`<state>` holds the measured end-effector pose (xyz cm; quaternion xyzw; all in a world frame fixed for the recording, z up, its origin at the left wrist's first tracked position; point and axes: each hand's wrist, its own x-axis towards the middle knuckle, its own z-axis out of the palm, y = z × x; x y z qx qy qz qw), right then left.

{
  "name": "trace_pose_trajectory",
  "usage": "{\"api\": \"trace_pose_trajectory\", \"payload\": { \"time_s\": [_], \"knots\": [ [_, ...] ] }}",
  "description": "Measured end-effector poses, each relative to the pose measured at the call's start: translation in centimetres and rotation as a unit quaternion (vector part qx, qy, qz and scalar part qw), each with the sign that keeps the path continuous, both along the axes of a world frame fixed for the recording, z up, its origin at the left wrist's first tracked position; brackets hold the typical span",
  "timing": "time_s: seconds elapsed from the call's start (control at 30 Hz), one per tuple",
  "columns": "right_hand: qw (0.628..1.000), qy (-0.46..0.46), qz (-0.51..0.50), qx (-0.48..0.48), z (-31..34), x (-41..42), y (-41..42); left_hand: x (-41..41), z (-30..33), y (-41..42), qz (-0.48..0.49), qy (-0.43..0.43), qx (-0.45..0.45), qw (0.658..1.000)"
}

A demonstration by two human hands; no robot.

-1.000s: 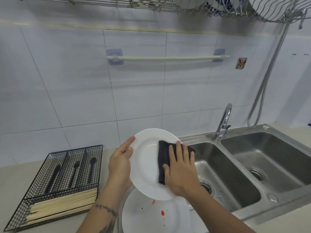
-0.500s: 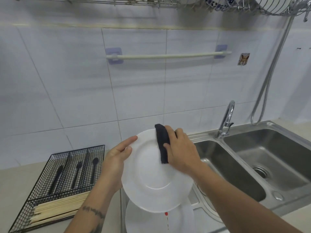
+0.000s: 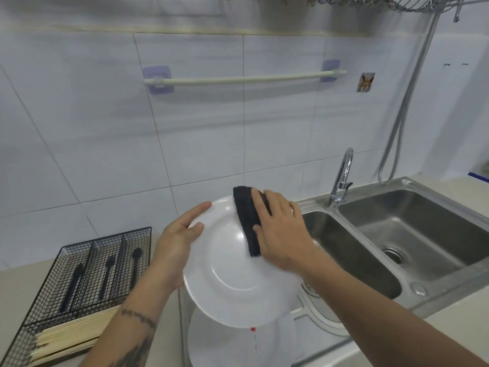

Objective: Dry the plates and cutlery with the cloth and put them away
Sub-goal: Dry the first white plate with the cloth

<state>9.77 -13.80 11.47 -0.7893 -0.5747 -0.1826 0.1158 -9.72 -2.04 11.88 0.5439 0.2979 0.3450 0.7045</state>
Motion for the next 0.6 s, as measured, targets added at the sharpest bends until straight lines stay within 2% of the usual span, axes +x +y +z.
{"api": "trace_pose_trajectory", "payload": {
  "time_s": [0.1, 0.2, 0.33, 0.4, 0.5, 0.6],
  "knots": [
    [0.998, 0.026, -0.029, -0.047, -2.2, -0.3, -2.1, 0.1, -0.7, -0.2, 0.064, -0.027, -0.031, 0.997],
    [0.995, 0.06, -0.015, -0.081, -3.4, -2.2, -3.3, 1.0, -0.7, -0.4, 0.084, -0.032, -0.036, 0.995],
    [0.981, 0.17, 0.067, -0.069, -3.5, -6.2, -2.7, 3.0, -0.3, -1.3, 0.079, -0.03, -0.039, 0.996],
    [0.97, 0.197, 0.127, -0.069, -3.4, -7.1, -2.9, 3.1, 0.0, -1.3, 0.088, -0.034, -0.043, 0.995],
    [0.959, 0.186, 0.188, -0.103, -3.6, -5.8, -4.2, 2.0, 0.3, -0.5, 0.109, -0.058, -0.068, 0.99],
    [0.98, 0.112, 0.126, -0.105, -3.2, -3.3, -4.1, 1.5, 0.3, -0.4, 0.102, -0.066, -0.078, 0.989]
  ]
}}
